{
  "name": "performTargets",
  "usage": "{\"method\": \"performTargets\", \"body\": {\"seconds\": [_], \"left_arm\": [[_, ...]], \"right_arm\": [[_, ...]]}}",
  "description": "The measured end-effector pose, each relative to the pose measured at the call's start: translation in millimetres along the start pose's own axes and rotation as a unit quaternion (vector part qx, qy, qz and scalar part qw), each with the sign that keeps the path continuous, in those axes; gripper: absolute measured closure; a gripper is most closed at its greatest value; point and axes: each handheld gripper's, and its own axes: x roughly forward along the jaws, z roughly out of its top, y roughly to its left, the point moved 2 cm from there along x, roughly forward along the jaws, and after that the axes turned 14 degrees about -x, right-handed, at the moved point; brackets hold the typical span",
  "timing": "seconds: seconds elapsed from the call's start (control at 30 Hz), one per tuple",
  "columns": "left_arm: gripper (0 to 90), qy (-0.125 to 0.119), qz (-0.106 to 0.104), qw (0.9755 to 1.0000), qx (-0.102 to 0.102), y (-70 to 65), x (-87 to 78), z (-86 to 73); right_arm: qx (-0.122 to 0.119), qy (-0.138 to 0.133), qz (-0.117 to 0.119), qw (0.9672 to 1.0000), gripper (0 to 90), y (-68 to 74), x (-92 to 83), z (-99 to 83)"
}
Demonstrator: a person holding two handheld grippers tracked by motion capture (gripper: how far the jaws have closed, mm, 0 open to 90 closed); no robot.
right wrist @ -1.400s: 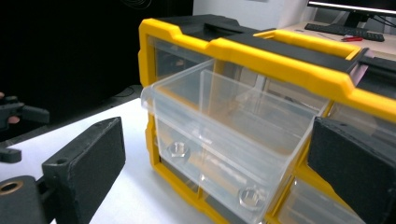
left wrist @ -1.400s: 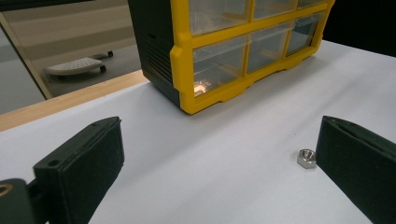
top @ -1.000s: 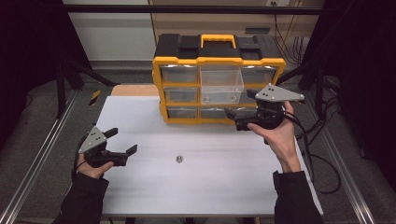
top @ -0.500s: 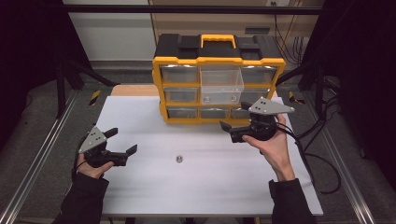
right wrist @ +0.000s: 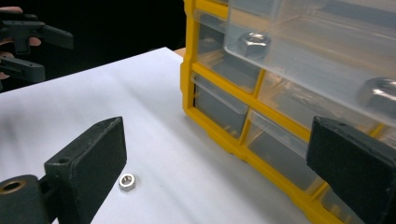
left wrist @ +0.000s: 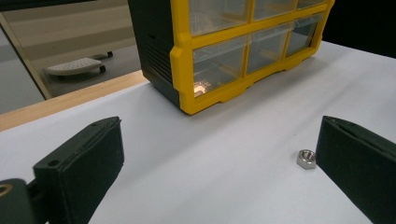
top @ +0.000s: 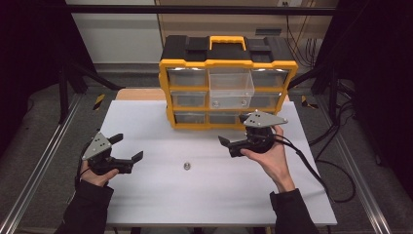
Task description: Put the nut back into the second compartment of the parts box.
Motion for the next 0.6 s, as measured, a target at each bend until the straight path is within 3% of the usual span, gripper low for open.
{"method": "performTargets", "body": {"seconds": [0.6], "left_arm": [[0.4,0.0,-0.001,1.0,0.0,-0.1,0.2,-0.1]], "right_arm": [[-0.005,0.024,0.035,0.9991,6.7,26.6,37.9,-9.9]]}}
